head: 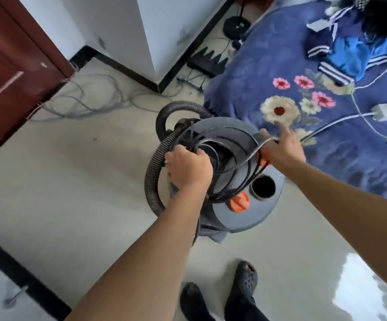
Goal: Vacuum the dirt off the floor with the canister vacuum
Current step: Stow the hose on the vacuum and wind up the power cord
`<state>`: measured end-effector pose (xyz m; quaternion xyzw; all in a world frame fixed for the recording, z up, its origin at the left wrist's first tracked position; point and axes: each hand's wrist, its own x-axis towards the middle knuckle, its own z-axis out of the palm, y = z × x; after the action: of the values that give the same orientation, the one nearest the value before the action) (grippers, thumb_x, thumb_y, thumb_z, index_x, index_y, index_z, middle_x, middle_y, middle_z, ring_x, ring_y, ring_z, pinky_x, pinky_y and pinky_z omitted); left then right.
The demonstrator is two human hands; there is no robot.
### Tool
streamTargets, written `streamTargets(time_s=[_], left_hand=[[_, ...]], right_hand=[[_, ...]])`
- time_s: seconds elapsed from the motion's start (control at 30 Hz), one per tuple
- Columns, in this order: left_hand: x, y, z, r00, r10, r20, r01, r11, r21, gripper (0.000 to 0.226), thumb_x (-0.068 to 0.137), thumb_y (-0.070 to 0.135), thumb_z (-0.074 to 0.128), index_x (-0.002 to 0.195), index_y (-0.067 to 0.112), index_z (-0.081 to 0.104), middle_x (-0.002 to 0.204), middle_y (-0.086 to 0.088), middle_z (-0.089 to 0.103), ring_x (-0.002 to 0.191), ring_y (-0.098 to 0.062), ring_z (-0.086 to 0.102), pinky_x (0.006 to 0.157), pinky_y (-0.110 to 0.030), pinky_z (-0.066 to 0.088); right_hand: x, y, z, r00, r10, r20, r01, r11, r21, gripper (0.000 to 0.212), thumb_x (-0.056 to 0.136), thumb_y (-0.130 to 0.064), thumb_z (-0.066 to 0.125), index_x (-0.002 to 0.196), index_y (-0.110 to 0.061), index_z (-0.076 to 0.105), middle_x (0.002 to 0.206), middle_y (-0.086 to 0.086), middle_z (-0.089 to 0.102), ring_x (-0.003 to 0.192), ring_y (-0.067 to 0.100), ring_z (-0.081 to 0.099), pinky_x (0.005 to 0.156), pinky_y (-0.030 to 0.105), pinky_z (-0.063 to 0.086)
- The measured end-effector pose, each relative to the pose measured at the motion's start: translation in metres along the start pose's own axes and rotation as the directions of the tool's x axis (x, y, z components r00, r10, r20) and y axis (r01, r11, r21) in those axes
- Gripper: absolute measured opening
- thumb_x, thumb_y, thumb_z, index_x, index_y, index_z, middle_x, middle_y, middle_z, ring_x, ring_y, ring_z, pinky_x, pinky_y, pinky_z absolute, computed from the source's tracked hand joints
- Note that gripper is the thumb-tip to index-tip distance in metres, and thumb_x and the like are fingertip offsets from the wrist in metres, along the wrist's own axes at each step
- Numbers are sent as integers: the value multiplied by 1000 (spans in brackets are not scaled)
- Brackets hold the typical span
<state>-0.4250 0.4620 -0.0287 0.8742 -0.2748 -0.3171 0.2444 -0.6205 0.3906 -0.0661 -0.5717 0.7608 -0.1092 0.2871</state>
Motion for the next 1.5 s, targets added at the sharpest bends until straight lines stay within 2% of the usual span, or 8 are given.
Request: streamTargets(time_s=[0.1, 0.27, 0.5, 0.73, 0.93, 1.1, 1.33, 1.5], left_hand=[[9, 8, 17, 997, 7, 78, -7, 1000, 4, 40, 94, 33, 56, 126, 10, 51, 131, -13, 44, 121, -33, 45, 99, -45, 41], [25, -1, 45, 998, 26, -50, -25, 999, 34, 45, 89, 40, 62, 113, 3, 51, 123, -14, 51, 122, -33, 43, 98, -43, 38], [51, 2, 46, 974, 144, -173, -151, 988, -27, 26, 83, 15, 70, 98, -1, 54, 103, -16, 57, 105, -35, 49, 95, -41, 39], [101, 31, 16, 997, 37, -64, -23, 976, 216, 54, 78, 42, 63, 110, 2, 45, 116, -13, 51, 113, -33, 44, 93, -47, 40], [181, 45, -14, 974, 227, 7, -208, 883, 420, 61, 76, 48, 70, 105, 0, 47, 111, -19, 53, 108, -38, 47, 86, -46, 40], [263, 64, -39, 909, 397, 129, -410, 790, 456, 62, 74, 50, 72, 101, -1, 48, 107, -21, 56, 104, -40, 52, 84, -48, 44], [366, 103, -65, 800, 537, 266, -594, 652, 471, 61, 77, 51, 63, 104, -1, 48, 108, -18, 56, 103, -35, 52, 88, -42, 42], [409, 147, -54, 709, 601, 368, -703, 560, 439, 57, 79, 50, 61, 104, 1, 47, 108, -16, 56, 104, -34, 52, 89, -42, 41]], right_hand=[[18, -8, 13, 981, -68, 184, 85, 992, -90, 63, 95, -69, 36, 144, -31, 49, 149, 9, 46, 138, 35, 39, 112, 46, 34], [16, -8, 25, 982, -187, 34, 190, 971, -141, 73, 87, -74, 16, 115, -27, 64, 122, 4, 59, 117, 34, 49, 91, 46, 45], [26, -28, 39, 995, -98, -5, 96, 982, -162, 45, 100, -54, 32, 113, -27, 65, 124, 1, 59, 116, 31, 49, 92, 43, 40], [41, -89, 74, 998, 66, -2, -65, 990, -128, 40, 100, -51, 34, 118, -30, 63, 136, -1, 52, 123, 29, 45, 98, 42, 37], [54, -154, 111, 970, 229, -76, -233, 971, -56, 39, 100, -50, 33, 118, -30, 61, 139, -3, 50, 128, 27, 43, 100, 42, 35], [70, -217, 138, 927, 352, -126, -353, 935, 13, 42, 100, -51, 30, 120, -28, 59, 141, -3, 49, 132, 25, 39, 102, 43, 35], [105, -278, 171, 951, 233, -202, -214, 971, 109, 67, 89, -63, 18, 112, -21, 65, 147, -1, 52, 132, 27, 48, 104, 43, 42], [133, -310, 179, 857, 404, -321, -334, 909, 251, 62, 91, -55, 19, 115, -21, 66, 140, -8, 57, 132, 25, 47, 104, 40, 40]])
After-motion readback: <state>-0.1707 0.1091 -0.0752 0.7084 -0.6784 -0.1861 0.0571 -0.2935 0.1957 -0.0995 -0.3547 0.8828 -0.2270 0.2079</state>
